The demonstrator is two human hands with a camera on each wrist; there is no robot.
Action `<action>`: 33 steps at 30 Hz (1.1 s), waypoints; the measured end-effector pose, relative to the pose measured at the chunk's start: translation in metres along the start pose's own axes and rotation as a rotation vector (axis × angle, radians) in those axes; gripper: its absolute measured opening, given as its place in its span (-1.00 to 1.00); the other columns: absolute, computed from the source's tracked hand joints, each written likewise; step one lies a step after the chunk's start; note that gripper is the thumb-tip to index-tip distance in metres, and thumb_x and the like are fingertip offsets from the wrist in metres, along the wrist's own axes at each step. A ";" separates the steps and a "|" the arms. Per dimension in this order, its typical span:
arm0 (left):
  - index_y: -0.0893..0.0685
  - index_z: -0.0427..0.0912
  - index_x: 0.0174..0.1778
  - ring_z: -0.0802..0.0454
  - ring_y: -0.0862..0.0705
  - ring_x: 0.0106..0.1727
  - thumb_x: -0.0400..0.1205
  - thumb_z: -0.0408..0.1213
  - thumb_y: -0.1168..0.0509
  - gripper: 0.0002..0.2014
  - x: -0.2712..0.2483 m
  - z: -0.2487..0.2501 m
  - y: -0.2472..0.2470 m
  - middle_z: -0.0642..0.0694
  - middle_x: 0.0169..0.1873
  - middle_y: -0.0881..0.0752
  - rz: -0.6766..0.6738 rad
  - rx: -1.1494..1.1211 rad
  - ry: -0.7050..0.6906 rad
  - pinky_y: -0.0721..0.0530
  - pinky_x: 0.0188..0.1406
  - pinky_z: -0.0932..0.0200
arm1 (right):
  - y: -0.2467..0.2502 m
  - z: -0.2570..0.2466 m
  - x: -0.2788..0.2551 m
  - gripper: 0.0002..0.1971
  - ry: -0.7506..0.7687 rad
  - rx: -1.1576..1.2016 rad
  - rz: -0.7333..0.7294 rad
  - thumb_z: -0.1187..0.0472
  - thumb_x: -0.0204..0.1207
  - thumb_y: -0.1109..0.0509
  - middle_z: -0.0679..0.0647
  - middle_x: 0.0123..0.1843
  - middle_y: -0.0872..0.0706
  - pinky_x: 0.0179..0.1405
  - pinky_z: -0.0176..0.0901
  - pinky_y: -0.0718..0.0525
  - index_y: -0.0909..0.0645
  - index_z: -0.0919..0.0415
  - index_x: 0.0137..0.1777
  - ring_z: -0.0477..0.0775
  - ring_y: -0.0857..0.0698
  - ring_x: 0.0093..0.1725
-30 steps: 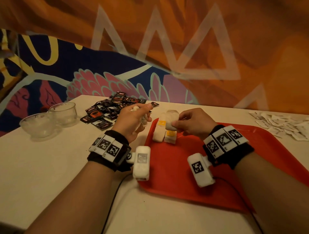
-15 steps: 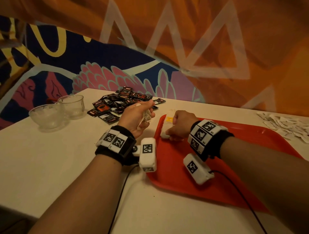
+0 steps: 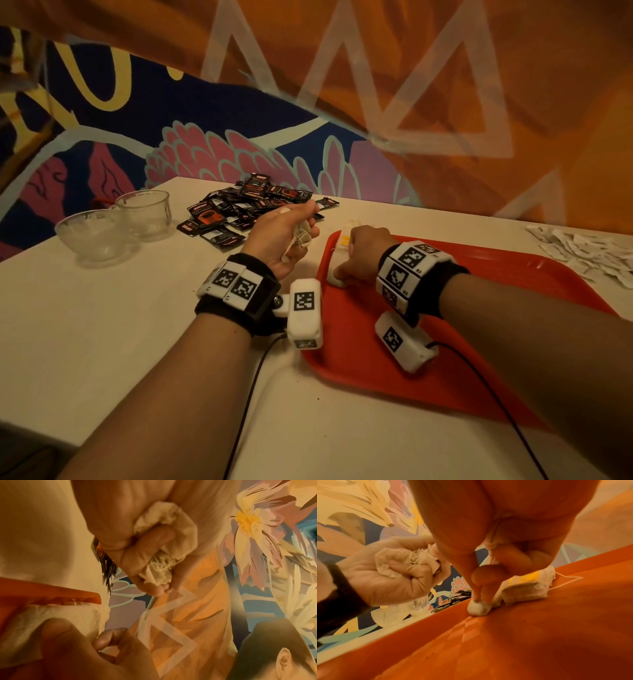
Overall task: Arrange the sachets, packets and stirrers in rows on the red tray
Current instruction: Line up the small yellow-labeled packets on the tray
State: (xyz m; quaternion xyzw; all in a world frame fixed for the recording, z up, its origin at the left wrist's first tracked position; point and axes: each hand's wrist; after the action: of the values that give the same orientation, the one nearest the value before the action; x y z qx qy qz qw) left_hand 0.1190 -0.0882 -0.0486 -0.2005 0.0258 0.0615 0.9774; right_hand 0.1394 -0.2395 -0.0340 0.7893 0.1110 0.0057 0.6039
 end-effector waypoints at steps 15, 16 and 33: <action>-0.62 -0.24 -0.01 0.17 -0.67 -0.48 0.77 -0.02 -0.20 -0.68 -0.006 -0.004 -0.014 -0.11 -0.32 -0.59 -0.063 -0.058 0.113 -0.26 -0.84 0.43 | 0.029 0.024 -0.025 -0.87 0.321 0.408 0.197 0.04 0.46 -0.59 -0.07 -0.23 -0.76 -0.26 -0.26 -0.57 -0.70 -0.01 -0.10 -0.15 -0.71 -0.25; -0.62 -0.24 -0.03 0.17 -0.64 -0.50 0.77 -0.01 -0.20 -0.67 -0.007 -0.005 -0.016 -0.11 -0.33 -0.60 -0.066 -0.055 0.121 -0.26 -0.85 0.43 | 0.028 0.025 -0.029 -0.88 0.368 0.414 0.216 0.05 0.45 -0.59 -0.09 -0.20 -0.76 -0.20 -0.26 -0.61 -0.72 -0.02 -0.09 -0.15 -0.71 -0.19; -0.66 -0.25 0.26 0.07 -0.77 -0.05 0.58 0.02 -0.30 -0.53 -0.023 -0.013 -0.039 -0.11 -0.14 -0.74 -0.295 -0.333 0.236 -0.78 -0.14 0.24 | 0.024 0.021 -0.057 -0.82 0.769 0.351 0.343 0.21 0.41 -0.62 -0.22 -0.23 -0.68 -0.09 -0.26 -0.60 -0.76 -0.03 -0.04 -0.24 -0.60 -0.18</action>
State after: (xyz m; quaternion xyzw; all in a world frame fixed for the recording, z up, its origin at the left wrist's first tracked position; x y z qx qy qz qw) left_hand 0.1016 -0.1319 -0.0437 -0.3660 0.0996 -0.1022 0.9196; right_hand 0.0911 -0.2752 -0.0100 0.8271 0.1942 0.3795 0.3662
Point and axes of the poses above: each hand's wrist, its own x-axis towards the middle knuckle, its own y-axis out of the back of the hand, z = x × y
